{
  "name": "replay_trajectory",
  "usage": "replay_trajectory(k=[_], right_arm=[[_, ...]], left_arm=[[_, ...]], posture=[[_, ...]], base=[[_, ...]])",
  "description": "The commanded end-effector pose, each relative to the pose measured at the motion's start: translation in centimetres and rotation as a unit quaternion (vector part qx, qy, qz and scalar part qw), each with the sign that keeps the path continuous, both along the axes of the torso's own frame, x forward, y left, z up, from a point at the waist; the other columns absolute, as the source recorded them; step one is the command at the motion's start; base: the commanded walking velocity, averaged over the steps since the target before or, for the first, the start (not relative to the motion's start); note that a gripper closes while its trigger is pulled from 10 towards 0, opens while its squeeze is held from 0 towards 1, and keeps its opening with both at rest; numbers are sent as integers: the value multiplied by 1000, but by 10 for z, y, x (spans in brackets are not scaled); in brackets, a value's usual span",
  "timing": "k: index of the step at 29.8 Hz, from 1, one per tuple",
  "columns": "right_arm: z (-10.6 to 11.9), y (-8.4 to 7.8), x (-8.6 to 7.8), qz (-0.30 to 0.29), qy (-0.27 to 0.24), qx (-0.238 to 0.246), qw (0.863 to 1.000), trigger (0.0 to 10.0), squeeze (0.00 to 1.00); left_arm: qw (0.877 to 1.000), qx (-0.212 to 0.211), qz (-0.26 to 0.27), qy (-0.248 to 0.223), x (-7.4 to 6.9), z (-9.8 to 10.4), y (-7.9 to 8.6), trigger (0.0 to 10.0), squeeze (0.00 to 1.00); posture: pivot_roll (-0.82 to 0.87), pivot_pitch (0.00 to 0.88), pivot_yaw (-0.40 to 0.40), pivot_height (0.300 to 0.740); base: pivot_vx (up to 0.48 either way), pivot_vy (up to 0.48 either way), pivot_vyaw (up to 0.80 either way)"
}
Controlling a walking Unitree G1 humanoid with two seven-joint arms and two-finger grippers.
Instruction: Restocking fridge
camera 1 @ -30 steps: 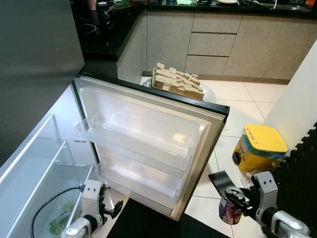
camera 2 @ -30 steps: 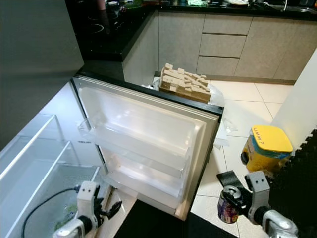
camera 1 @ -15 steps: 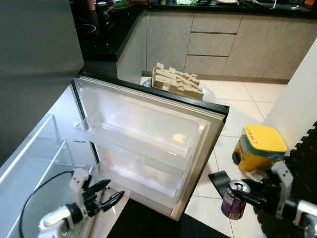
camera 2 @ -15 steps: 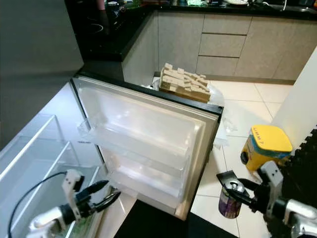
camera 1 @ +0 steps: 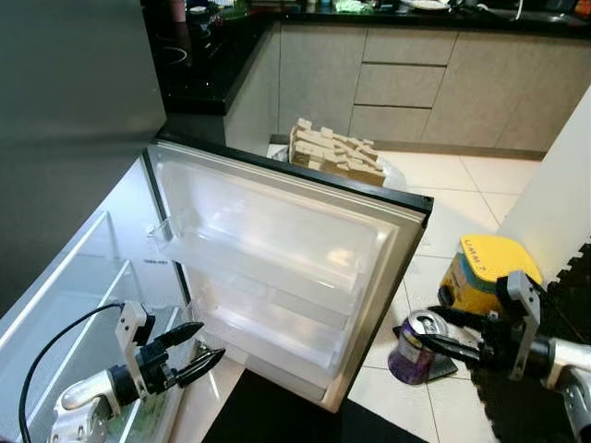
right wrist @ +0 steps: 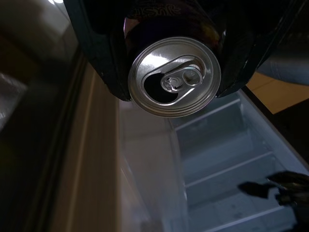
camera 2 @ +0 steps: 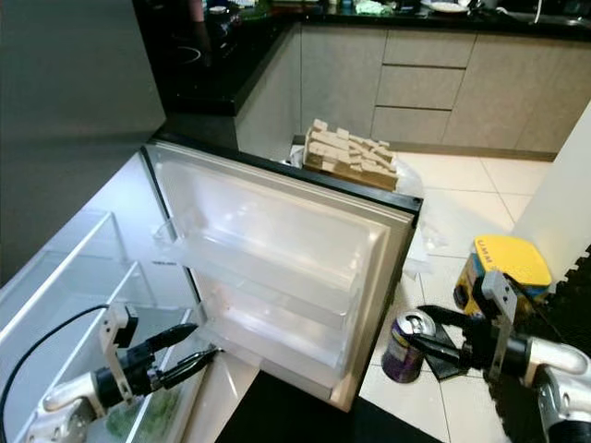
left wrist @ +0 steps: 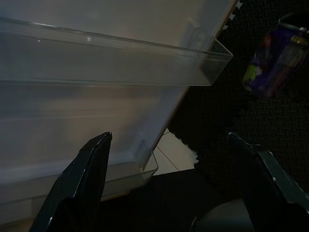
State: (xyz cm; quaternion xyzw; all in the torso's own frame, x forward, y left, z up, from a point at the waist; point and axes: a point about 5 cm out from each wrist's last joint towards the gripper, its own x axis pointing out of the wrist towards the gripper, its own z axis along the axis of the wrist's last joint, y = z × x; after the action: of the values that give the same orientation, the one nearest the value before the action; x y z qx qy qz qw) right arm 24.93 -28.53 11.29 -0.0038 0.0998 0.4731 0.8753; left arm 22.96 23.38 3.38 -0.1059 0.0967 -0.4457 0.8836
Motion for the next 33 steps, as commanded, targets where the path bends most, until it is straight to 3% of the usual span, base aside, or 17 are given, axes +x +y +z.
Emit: replay_trajectory(k=[1,7,15,16,18,23,29,33], right_arm=[[10,6,1,19,-13,12,1000,10000,0],[39,26,4,61,-56,50,995,10000,0],[58,40,11,81,-94,55,991,10000,0],[69,48,19,68,-130,56,988,10000,0],[76,58,26,66,-151,52,985,10000,0],[77,72,30,69,-162,38,984,10000,0],[65,94,51,20,-173,21,984,10000,0],[62,97,62,-18,-181,9,983,10000,0]], left_arm=[[1000,8,11,3,-2,4,12,10000,0],[1000,3,17,4,-2,6,13,10000,0],[1000,-1,14,8,-1,3,8,10000,0],[1000,-4,12,9,-1,3,5,10000,0],[1000,-6,7,10,0,2,1,10000,0],[1000,-10,2,10,1,3,-2,10000,0],[1000,-14,1,8,1,3,-5,10000,0],[1000,-13,2,7,2,4,-4,10000,0]], posture=[[-63,0,-7,740],[-61,0,-10,740],[-62,0,-10,740],[-65,0,-10,740],[-63,0,-10,740],[-60,0,-13,740],[-58,0,-11,740],[-56,0,-13,740]], base=[[0,0,0],[0,0,0],[0,0,0],[0,0,0],[0,0,0],[0,0,0],[0,0,0],[0,0,0]])
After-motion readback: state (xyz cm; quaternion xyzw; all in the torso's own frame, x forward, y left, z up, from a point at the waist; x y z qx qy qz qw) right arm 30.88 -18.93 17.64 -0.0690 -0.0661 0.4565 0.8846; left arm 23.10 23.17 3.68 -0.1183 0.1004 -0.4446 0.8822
